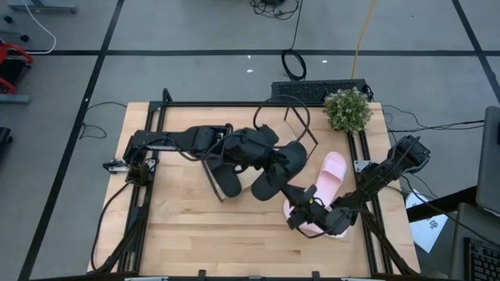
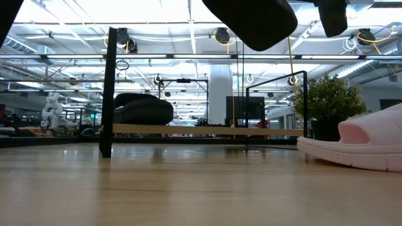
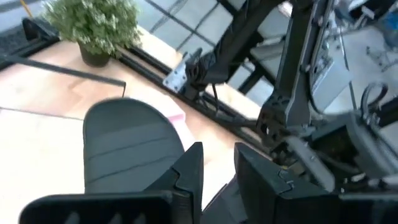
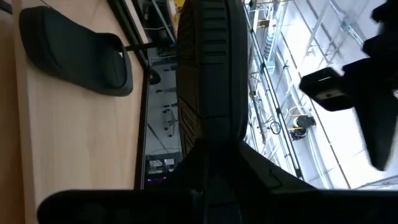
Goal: Pick and place slides into the shelf
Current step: Put the black slipper on the shelf
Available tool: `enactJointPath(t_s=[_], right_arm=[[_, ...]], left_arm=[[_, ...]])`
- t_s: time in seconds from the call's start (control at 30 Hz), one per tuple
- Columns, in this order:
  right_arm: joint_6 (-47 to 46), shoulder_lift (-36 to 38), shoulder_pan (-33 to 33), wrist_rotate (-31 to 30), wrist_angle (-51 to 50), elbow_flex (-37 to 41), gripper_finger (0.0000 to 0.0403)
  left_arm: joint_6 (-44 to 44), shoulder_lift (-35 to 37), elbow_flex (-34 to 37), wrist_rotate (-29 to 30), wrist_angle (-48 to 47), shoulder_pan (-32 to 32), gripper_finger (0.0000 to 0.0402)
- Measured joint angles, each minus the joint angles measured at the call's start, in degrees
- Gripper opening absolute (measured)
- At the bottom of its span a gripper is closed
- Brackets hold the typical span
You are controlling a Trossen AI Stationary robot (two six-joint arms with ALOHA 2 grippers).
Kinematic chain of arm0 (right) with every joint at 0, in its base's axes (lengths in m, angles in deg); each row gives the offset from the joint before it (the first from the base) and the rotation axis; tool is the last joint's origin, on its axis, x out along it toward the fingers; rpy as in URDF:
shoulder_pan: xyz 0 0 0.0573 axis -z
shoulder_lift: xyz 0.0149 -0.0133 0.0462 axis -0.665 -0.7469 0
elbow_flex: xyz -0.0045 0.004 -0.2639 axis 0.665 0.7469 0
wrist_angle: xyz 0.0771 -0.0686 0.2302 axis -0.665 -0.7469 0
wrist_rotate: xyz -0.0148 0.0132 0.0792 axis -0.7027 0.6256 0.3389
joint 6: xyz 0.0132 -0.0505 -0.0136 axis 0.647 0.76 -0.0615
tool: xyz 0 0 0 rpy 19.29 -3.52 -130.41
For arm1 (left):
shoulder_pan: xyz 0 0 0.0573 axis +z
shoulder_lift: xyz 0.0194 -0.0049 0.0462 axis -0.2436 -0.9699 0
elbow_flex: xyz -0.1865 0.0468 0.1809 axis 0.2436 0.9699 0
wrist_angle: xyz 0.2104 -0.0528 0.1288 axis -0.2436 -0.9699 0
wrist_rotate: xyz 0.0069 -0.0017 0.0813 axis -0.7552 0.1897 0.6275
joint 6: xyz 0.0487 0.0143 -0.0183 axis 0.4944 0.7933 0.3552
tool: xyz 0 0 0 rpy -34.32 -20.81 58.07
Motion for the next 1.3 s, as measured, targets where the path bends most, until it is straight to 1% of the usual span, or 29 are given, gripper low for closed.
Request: enactJointPath(t_s=[0.1, 0.2, 0.33, 0.43, 0.5, 0.57, 0.63, 0.7, 0.77, 0.83, 0.93, 1.03, 1.2, 1.3], right_arm=[[3.5, 0.0, 0.9, 0.7, 3.9, 0.0, 0.0035], [10.6, 0.0, 2.2, 2.8, 10.6, 0.0, 0.0035], [20.6, 0.0, 4.1, 9.4, 21.5, 0.0, 0.0035], [29.1, 0.0, 5.7, 14.8, 29.2, 0.0, 0.0035], [34.6, 0.0, 7.3, 19.3, 33.1, 0.0, 0.0035], [38.9, 0.1, 9.3, 22.7, 36.2, 0.0, 0.0035], [39.9, 0.9, 11.1, 24.0, 36.7, -0.5, 0.0035], [38.9, 2.0, 13.0, 24.0, 36.9, -0.9, 0.0035], [37.7, 3.0, 14.7, 24.0, 37.5, -0.9, 0.0035], [38.0, 3.7, 16.2, 24.0, 38.3, -0.9, 0.0035], [39.1, 5.3, 18.1, 24.0, 38.7, -0.9, 0.0035], [39.0, 7.1, 19.9, 24.0, 37.8, -0.9, 0.0035], [37.8, 8.0, 22.7, 24.4, 37.1, -0.9, 0.0035], [37.3, 8.0, 23.9, 23.8, 35.8, -0.9, 0.0035]], left_arm=[[2.4, 1.0, 0.0, -2.3, 0.7, 1.9, 0.0085], [5.6, 3.3, 0.0, -3.5, 1.2, 4.2, 0.0085], [6.7, 6.1, 0.0, -3.8, 2.5, 7.0, 0.0085], [6.6, 8.5, 0.0, -7.7, 3.8, 9.3, 0.0085], [3.8, 10.2, -0.1, -10.8, 5.4, 10.7, 0.0085], [-1.7, 11.3, -0.1, -13.5, 5.8, 11.8, 0.0085], [-7.6, 12.3, 0.0, -15.9, 7.2, 12.2, 0.0085], [-10.3, 12.8, 0.0, -17.2, 8.6, 11.7, 0.0085], [-12.2, 13.4, 0.0, -16.7, 10.9, 10.5, 0.0085], [-13.0, 14.2, 0.0, -14.2, 10.6, 8.6, 0.0085], [-14.8, 13.8, -0.2, -7.1, 9.4, 5.3, 0.0085], [-19.2, 11.9, 0.0, -2.4, 9.9, 3.5, 0.0085], [-30.7, 8.5, 0.0, -1.7, 11.3, 3.7, 0.0085], [-34.4, 6.2, 0.0, -1.9, 12.5, 4.5, 0.0085]])
